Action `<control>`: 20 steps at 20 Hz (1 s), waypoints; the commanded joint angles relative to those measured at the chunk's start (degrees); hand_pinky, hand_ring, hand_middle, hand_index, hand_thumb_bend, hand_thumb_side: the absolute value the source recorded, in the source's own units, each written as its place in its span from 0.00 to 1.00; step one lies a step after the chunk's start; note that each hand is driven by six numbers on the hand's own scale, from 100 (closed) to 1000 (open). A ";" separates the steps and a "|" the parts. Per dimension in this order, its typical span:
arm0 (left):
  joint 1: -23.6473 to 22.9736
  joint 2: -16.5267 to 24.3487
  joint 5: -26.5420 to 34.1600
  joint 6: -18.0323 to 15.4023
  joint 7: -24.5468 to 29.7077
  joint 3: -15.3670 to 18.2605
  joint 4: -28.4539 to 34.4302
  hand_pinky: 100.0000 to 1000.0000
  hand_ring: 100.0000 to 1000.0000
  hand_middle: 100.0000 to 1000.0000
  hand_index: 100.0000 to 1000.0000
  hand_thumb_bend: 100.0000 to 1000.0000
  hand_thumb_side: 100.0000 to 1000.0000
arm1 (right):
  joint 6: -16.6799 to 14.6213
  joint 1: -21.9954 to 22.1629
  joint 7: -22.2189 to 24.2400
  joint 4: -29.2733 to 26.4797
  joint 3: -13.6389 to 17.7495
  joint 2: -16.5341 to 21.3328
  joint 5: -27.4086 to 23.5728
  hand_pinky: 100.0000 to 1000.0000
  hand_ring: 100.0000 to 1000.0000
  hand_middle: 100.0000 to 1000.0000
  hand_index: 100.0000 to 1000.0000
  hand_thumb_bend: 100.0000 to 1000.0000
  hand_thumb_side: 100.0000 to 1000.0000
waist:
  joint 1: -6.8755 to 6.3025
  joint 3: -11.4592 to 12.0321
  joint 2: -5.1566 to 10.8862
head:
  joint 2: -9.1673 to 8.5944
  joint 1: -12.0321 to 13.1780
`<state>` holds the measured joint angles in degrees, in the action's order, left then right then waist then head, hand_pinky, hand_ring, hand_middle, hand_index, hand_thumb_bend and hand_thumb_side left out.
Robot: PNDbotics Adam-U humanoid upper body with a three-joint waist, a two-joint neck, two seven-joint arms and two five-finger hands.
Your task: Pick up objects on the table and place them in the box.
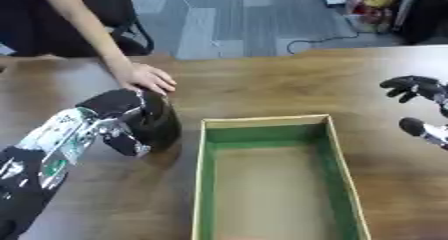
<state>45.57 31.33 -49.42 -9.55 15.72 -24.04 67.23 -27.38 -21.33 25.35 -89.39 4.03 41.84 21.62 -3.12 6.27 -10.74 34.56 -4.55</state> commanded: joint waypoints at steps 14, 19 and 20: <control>-0.26 3.22 -2.63 0.50 2.20 2.43 8.11 0.00 0.00 0.11 0.27 0.10 0.02 | 0.19 -0.69 -0.14 -0.25 0.92 1.15 -0.27 0.68 0.78 0.87 0.97 0.38 0.98 | 0.05 0.30 1.08 | -0.12 -0.43; -0.28 3.77 -3.12 1.07 2.74 2.90 10.85 0.00 0.00 0.12 0.27 0.18 0.01 | 0.21 -0.69 -0.09 -0.21 0.90 1.12 -0.32 0.68 0.78 0.87 0.97 0.38 0.98 | -0.02 0.32 1.23 | -0.14 -0.47; -0.29 3.84 -3.13 1.18 2.85 2.97 11.16 0.00 0.00 0.12 0.27 0.12 0.02 | 0.21 -0.70 -0.08 -0.20 0.90 1.12 -0.33 0.68 0.78 0.87 0.97 0.38 0.98 | -0.02 0.32 1.23 | -0.14 -0.48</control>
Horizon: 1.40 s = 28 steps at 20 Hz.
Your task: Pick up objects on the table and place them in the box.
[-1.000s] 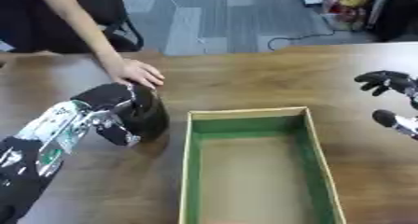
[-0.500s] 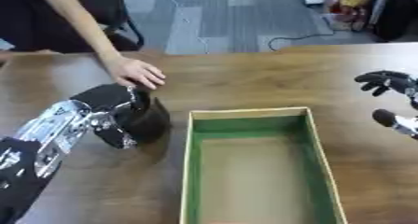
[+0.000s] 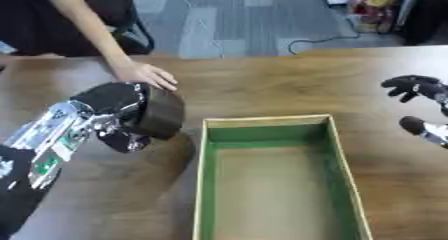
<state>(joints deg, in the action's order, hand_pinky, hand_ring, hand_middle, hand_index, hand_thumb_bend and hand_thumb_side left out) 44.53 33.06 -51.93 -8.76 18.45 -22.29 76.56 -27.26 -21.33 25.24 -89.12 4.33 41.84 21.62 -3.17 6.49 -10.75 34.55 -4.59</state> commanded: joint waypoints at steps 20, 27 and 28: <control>15.36 1.09 12.87 -2.14 15.93 -7.15 18.93 0.00 0.00 0.13 0.29 0.08 0.06 | 0.14 0.45 0.79 0.26 0.08 1.59 -0.57 0.68 0.78 0.87 0.97 0.38 0.98 | -1.60 1.23 3.91 | 0.12 -0.91; 17.92 -1.10 16.78 -0.99 19.71 -9.34 19.37 0.00 0.00 0.13 0.28 0.09 0.06 | 0.14 0.10 1.37 0.25 -0.22 1.49 -0.84 0.68 0.79 0.87 0.97 0.38 0.98 | -2.10 0.22 4.16 | -0.31 -0.60; 18.03 -1.36 17.02 -0.98 19.91 -9.57 19.29 0.00 0.00 0.13 0.28 0.09 0.06 | 0.15 0.05 1.41 0.25 -0.22 1.45 -0.86 0.68 0.79 0.87 0.97 0.38 0.98 | -2.16 0.04 4.15 | -0.28 -0.55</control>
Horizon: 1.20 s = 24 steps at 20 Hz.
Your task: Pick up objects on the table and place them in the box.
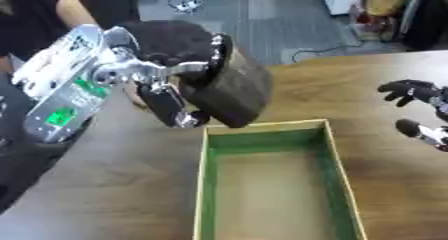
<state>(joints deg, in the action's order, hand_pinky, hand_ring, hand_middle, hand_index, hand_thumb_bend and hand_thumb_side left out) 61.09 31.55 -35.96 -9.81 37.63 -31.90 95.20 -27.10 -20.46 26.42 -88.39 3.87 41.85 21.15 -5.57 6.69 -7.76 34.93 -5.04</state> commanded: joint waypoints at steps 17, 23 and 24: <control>-4.16 -5.25 1.63 -2.81 -0.13 -5.64 -12.10 0.00 0.00 0.11 0.27 0.15 0.04 | -0.05 -2.27 1.07 -0.87 -0.07 0.82 -0.45 0.68 0.79 0.87 0.97 0.38 0.98 | -0.35 -2.23 -0.31 | -1.02 0.79; -6.87 -5.43 0.97 -6.14 -1.25 -6.06 -18.15 0.00 0.00 0.11 0.27 0.16 0.04 | 0.10 -2.26 1.08 -0.91 0.14 0.81 -0.32 0.68 0.79 0.87 0.97 0.37 0.98 | -0.47 -2.07 -0.71 | -1.04 0.68; -6.95 -5.44 0.94 -6.55 -1.20 -6.06 -18.46 0.00 0.00 0.11 0.27 0.16 0.04 | 0.11 -2.25 1.08 -0.91 0.15 0.80 -0.30 0.68 0.79 0.87 0.97 0.37 0.98 | -0.48 -1.99 -0.73 | -1.01 0.66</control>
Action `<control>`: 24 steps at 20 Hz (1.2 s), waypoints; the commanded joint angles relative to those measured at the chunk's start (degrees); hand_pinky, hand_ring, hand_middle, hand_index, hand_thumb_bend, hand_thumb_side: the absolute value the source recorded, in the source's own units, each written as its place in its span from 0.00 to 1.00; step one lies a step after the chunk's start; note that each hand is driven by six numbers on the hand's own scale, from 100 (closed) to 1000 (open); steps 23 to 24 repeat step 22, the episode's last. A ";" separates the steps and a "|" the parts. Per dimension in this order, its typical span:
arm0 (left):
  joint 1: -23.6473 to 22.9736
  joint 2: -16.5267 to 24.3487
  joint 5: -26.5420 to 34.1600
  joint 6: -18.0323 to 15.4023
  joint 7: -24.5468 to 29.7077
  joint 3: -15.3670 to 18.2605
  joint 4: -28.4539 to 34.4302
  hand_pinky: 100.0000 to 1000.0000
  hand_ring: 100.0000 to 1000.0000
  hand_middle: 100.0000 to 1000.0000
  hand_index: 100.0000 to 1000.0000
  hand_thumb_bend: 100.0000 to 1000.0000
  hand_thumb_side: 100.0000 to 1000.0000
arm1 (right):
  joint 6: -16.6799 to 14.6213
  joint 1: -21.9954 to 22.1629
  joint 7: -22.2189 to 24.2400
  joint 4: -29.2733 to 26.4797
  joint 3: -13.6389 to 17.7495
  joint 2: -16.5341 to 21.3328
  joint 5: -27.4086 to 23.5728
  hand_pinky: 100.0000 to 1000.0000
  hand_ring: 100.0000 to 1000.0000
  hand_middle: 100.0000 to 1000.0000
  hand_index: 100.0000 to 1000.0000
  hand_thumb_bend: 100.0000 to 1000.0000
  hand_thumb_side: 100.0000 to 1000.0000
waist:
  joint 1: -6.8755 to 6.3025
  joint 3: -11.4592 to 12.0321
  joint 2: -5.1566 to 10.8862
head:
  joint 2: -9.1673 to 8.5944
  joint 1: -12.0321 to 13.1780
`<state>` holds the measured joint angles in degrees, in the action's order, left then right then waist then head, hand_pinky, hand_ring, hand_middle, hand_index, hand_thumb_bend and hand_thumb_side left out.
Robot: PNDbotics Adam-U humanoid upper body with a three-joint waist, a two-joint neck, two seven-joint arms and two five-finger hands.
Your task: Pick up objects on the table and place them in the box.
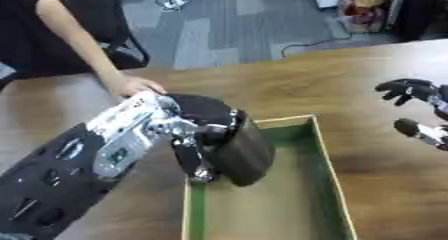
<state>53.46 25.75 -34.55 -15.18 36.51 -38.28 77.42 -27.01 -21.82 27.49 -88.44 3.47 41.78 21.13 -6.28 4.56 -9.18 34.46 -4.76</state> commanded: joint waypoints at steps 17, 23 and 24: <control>4.79 3.67 3.98 -1.62 10.21 2.27 8.29 0.00 0.00 0.52 0.64 0.81 0.44 | 0.13 -0.56 0.00 -0.52 0.64 0.92 -0.09 0.68 0.79 0.87 0.97 0.37 0.98 | 0.14 1.18 1.03 | -0.25 -0.23; 6.49 6.10 5.67 1.02 13.01 3.90 14.58 0.00 0.00 0.52 0.63 0.78 0.46 | 0.20 -0.16 -0.02 -0.28 0.71 1.01 -0.01 0.68 0.79 0.87 0.97 0.37 0.98 | 0.09 1.75 1.34 | -0.19 -0.65; 6.49 6.10 5.67 1.02 13.01 3.90 14.58 0.00 0.00 0.52 0.63 0.78 0.46 | 0.20 -0.16 -0.02 -0.28 0.71 1.01 -0.01 0.68 0.79 0.87 0.97 0.37 0.98 | 0.09 1.75 1.34 | -0.19 -0.65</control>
